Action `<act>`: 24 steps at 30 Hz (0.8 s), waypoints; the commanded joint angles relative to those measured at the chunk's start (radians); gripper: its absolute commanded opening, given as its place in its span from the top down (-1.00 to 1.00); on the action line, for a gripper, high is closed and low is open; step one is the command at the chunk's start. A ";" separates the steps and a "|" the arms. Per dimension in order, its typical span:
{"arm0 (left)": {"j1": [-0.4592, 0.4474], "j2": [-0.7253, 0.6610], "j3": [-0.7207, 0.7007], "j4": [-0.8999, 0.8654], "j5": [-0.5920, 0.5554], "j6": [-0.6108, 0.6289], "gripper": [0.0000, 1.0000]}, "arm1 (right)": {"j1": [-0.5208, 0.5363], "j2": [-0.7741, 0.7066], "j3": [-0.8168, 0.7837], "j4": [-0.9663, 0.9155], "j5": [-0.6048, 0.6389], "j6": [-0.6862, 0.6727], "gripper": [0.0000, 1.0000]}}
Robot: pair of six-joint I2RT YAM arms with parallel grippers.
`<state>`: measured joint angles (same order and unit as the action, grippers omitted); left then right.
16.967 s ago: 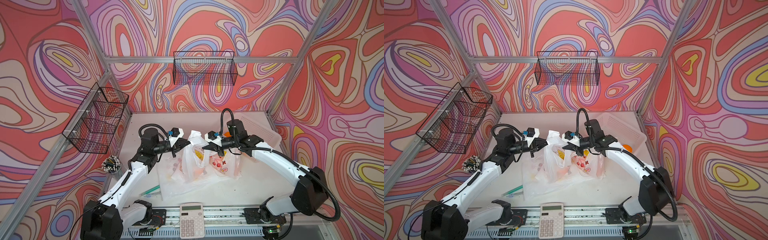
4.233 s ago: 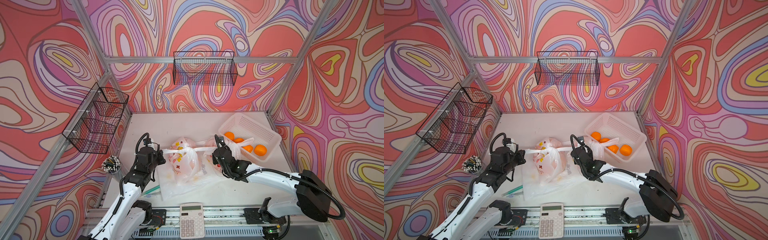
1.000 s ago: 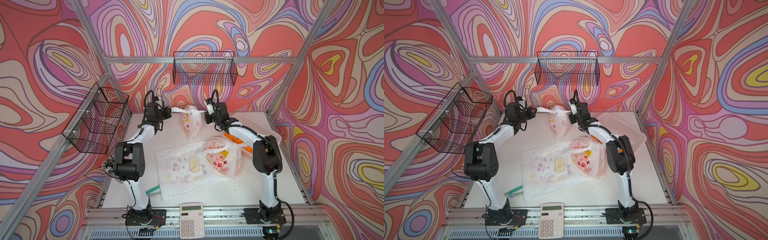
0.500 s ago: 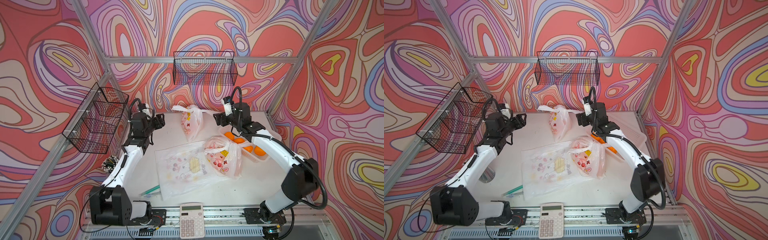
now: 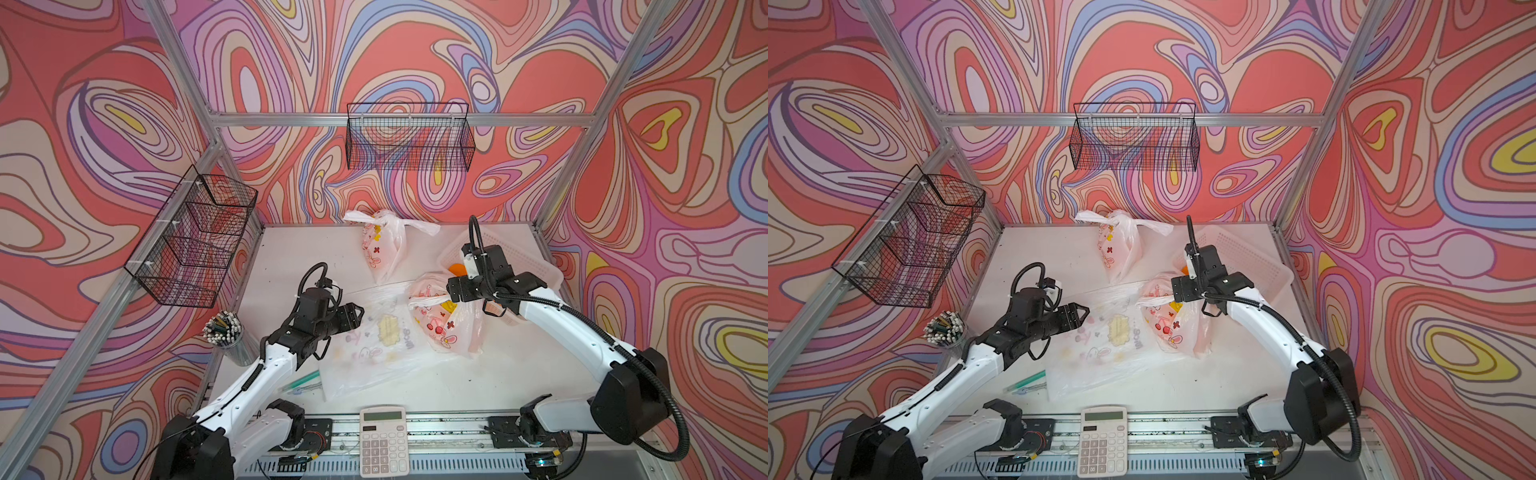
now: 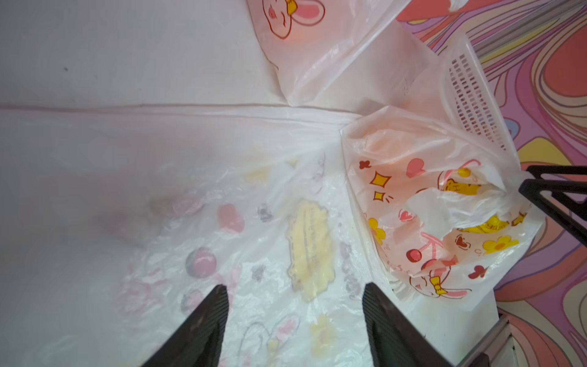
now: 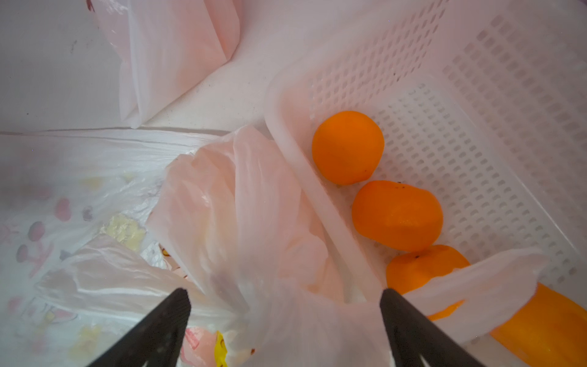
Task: Place the oranges into plastic bags & tie knots
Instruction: Place the plastic bag at the center of the board, then pick up the plastic bag.
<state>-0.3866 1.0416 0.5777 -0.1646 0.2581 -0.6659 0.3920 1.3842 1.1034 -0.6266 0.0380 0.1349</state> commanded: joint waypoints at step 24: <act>0.059 0.382 -0.050 0.098 -0.192 -0.173 -0.52 | -0.003 -0.141 0.030 -0.161 0.173 0.092 1.00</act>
<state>-0.3607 1.3811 0.5411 -0.0017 0.1036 -0.8204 0.3920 1.2716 1.1030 -0.7364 0.1299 0.2062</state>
